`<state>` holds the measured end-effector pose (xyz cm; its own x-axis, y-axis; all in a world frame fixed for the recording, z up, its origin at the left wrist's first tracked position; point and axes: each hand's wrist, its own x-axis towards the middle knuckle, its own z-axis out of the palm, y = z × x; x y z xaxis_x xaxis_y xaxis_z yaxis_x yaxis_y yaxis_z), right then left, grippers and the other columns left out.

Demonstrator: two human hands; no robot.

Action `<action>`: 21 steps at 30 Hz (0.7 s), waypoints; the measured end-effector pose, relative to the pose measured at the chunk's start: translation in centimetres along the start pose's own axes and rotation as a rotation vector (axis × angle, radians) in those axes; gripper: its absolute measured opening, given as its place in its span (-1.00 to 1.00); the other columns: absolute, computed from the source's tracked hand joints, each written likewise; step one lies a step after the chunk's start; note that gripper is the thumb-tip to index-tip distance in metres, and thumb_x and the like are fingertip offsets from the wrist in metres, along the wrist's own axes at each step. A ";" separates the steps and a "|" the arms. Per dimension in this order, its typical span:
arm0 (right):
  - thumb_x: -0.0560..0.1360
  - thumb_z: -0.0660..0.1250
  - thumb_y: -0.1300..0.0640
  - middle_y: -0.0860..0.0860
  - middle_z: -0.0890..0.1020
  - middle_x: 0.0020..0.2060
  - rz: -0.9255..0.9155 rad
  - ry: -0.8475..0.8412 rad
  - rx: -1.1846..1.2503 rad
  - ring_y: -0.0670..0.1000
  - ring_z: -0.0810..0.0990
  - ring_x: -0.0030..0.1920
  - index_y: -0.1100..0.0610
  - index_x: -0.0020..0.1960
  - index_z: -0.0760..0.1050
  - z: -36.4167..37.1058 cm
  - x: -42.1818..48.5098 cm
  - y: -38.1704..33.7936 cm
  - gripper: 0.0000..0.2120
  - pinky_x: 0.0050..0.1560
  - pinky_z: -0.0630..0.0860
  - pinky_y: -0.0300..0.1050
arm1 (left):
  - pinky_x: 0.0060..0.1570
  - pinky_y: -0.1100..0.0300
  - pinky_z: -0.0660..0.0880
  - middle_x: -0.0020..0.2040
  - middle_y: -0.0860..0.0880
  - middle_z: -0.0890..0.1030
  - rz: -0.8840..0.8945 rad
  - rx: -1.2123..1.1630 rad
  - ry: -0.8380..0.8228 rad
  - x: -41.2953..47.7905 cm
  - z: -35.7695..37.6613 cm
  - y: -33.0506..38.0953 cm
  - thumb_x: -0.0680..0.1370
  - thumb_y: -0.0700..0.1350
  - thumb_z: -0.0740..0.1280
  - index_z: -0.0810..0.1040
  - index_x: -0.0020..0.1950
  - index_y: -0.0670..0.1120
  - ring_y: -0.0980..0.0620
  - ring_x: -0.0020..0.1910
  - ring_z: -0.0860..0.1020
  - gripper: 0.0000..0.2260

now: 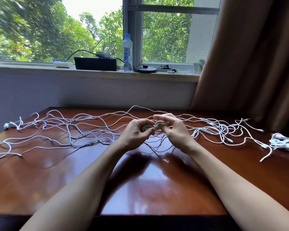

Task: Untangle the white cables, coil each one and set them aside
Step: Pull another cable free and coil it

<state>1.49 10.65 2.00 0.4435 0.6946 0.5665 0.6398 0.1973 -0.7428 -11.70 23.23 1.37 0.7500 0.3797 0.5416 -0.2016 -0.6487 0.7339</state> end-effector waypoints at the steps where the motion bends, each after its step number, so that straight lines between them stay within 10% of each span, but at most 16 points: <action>1: 0.56 0.38 0.35 0.00 0.61 0.11 -0.001 -0.004 0.005 -0.17 0.66 0.02 0.14 0.24 0.63 0.0 0.0 0.0 -0.71 0.07 0.53 -0.34 | -0.25 0.33 0.51 -0.25 0.05 0.67 -0.008 -0.006 0.011 0.1 -0.1 0.0 0.55 -0.36 0.38 0.63 0.08 -0.18 0.27 -0.34 0.56 -0.84; 21: 0.42 0.56 -0.07 -0.08 0.57 -0.16 -0.247 -0.007 -0.500 -0.12 0.57 -0.26 0.08 -0.07 0.65 -2.7 0.8 1.1 -0.75 -0.15 0.56 -0.14 | -0.10 0.29 0.57 -0.16 0.01 0.71 -0.032 0.065 0.104 0.6 0.1 -1.1 0.52 -0.28 0.43 0.67 0.02 -0.19 0.16 -0.21 0.66 -0.90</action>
<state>4.17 9.54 2.58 0.2399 0.6741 0.6986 0.9448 0.0035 -0.3278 -10.93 24.07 0.87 0.6849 0.4652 0.5608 -0.1348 -0.6755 0.7249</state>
